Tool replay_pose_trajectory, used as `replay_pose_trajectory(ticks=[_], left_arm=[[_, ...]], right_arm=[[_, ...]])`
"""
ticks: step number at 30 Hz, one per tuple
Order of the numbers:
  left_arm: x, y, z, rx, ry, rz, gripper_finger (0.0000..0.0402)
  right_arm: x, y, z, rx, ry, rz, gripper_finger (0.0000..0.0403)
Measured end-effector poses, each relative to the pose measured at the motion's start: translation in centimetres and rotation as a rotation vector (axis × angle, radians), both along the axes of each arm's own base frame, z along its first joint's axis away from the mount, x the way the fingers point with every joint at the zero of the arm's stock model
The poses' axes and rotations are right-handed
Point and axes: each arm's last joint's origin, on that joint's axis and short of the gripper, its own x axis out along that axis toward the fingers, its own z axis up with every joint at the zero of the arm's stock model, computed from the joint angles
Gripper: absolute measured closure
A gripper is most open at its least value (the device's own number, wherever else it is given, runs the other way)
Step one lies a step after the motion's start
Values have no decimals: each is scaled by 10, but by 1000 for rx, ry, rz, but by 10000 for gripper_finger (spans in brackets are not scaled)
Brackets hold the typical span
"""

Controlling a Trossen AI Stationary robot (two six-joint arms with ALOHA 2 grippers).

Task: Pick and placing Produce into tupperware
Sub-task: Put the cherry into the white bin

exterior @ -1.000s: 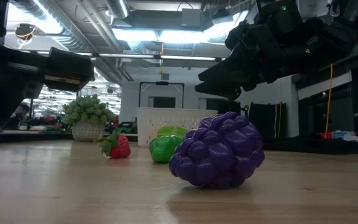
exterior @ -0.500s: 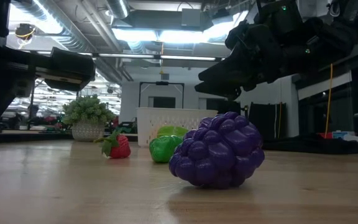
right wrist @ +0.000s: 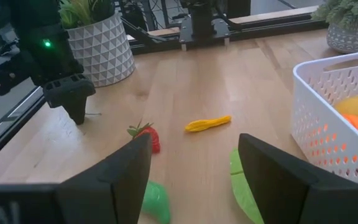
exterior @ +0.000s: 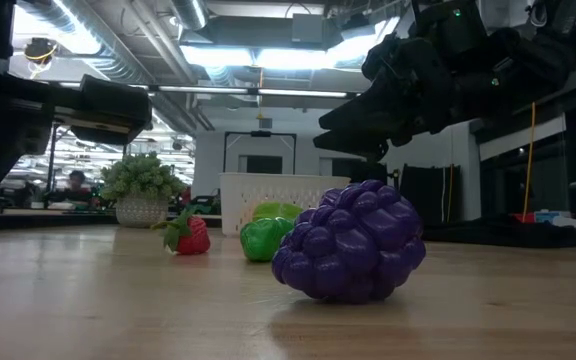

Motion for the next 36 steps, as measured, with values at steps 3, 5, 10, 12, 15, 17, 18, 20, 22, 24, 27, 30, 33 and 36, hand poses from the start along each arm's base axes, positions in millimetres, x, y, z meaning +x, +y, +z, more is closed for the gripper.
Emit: replay_pose_trajectory(ticks=[3,5,10,12,15,17,18,20,22,24,27,30,33,36], left_arm=[[-1,2,6,2,-16,3,299],[-2,2,13,-10,-33,5,297],[-2,7,29,-29,-79,20,283],[0,12,37,-43,-103,34,290],[1,22,53,-63,-133,62,300],[1,32,66,-83,-160,96,300],[1,38,74,-95,-179,113,300],[2,51,89,-119,-222,148,300],[2,65,103,-140,-267,176,298],[0,81,114,-164,-328,212,292],[-8,107,121,-172,-416,285,293],[-19,132,125,-191,-516,341,300],[-32,153,123,-216,-626,375,300],[-45,172,117,-236,-741,425,300]], right_arm=[[0,0,0,0,0,0,160],[0,0,0,0,0,0,160],[0,0,0,-3,-1,1,160],[0,0,0,-4,-4,1,160],[0,0,0,-5,-4,2,160],[0,0,1,-6,-9,7,160],[0,0,3,-13,-15,17,160],[-1,1,8,-42,-41,51,160],[-4,3,16,-82,-74,81,159],[-6,6,26,-128,-112,99,159],[-13,7,38,-171,-114,113,159],[-21,6,42,-190,-55,123,159],[-27,6,46,-198,-19,128,159],[-35,4,52,-214,-47,121,159]])
